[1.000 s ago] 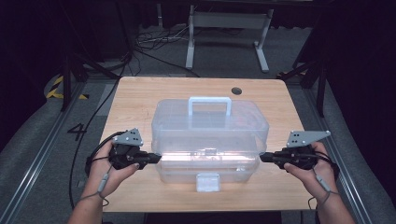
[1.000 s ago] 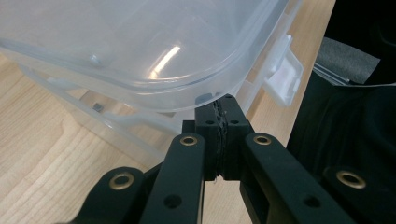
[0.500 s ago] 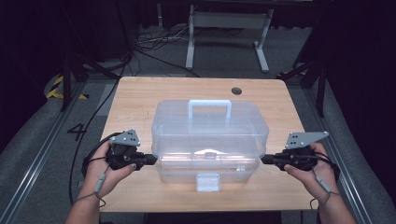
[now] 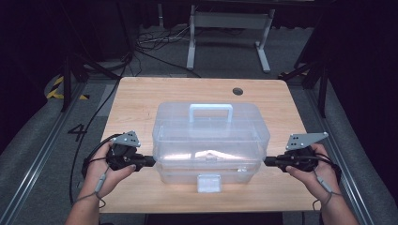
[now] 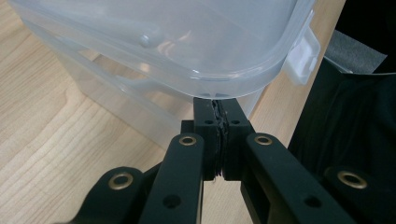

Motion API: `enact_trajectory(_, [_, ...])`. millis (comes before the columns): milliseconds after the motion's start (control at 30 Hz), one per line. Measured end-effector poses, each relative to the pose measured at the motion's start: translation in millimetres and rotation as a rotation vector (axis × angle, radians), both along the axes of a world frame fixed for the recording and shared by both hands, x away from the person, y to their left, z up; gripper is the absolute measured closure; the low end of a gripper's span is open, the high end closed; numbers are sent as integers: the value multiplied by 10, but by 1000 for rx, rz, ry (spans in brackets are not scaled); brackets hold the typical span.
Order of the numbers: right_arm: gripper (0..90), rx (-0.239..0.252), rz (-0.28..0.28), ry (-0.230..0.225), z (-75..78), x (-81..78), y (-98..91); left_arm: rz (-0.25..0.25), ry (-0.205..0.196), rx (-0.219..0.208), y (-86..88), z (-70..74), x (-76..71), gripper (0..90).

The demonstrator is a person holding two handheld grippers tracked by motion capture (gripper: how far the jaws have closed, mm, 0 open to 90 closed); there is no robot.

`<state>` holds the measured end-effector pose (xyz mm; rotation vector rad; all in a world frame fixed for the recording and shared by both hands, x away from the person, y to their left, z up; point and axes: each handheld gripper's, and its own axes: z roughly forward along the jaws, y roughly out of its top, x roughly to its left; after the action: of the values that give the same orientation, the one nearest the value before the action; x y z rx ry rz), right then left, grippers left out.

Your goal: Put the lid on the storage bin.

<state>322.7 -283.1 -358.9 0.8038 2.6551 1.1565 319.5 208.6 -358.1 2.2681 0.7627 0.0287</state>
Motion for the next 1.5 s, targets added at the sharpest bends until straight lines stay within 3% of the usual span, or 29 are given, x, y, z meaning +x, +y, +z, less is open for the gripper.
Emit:
enact_trajectory(700, [900, -85, 28, 44, -66, 6, 46, -42, 69, 90, -76, -59, 6, 892])
enact_trajectory(1500, [900, -136, 41, 87, -134, 20, 87, -74, 120, 115, -102, -124, 23, 893])
